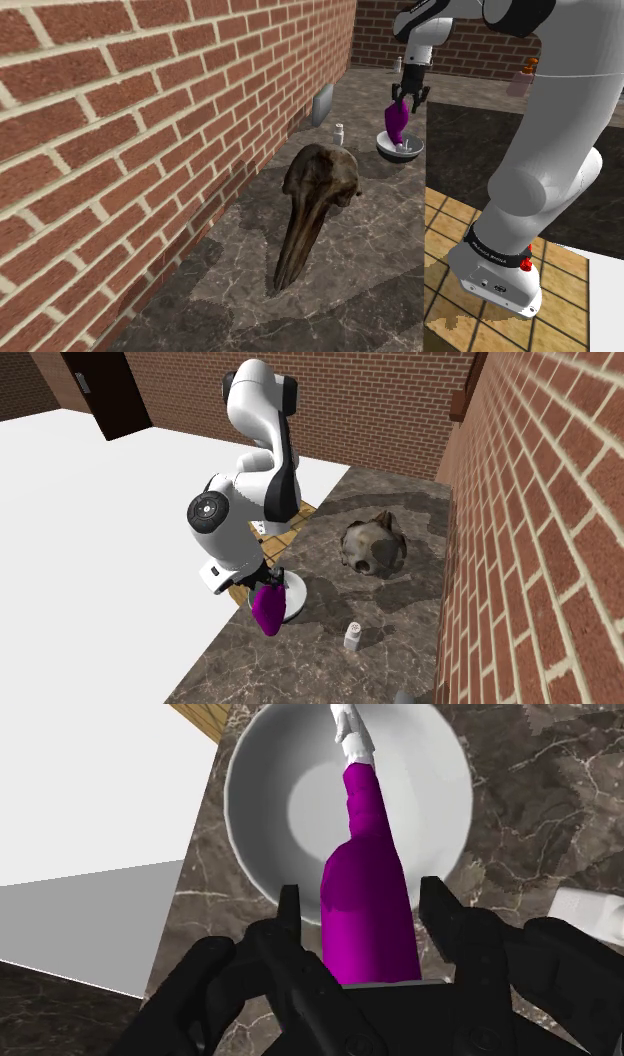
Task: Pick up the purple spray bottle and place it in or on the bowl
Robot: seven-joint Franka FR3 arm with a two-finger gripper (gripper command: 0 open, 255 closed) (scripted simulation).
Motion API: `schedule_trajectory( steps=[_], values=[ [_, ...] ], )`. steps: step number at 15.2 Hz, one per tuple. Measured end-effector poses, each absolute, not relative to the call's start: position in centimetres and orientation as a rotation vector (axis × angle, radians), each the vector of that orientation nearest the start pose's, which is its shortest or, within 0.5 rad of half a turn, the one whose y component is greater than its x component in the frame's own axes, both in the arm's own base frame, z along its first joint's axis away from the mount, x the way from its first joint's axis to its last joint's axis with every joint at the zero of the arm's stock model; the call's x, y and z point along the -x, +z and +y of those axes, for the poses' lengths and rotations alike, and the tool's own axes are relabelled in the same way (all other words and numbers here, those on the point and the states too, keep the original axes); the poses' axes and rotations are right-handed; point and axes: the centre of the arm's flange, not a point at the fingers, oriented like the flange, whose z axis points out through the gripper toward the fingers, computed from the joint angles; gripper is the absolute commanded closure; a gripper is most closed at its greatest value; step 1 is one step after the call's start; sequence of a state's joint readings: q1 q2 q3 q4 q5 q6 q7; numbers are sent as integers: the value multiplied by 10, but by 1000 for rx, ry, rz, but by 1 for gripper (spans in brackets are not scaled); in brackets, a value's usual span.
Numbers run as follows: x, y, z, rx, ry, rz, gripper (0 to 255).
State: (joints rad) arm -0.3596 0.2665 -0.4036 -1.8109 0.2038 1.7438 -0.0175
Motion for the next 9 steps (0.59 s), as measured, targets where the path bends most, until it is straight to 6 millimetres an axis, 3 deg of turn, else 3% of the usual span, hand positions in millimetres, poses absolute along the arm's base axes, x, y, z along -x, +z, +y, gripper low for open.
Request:
schedule_trajectory(
  steps=[5,9],
  values=[
    [-445,381,-382,2678,378,1156,0],
    [-450,416,-393,2678,376,1156,0]
  ],
)
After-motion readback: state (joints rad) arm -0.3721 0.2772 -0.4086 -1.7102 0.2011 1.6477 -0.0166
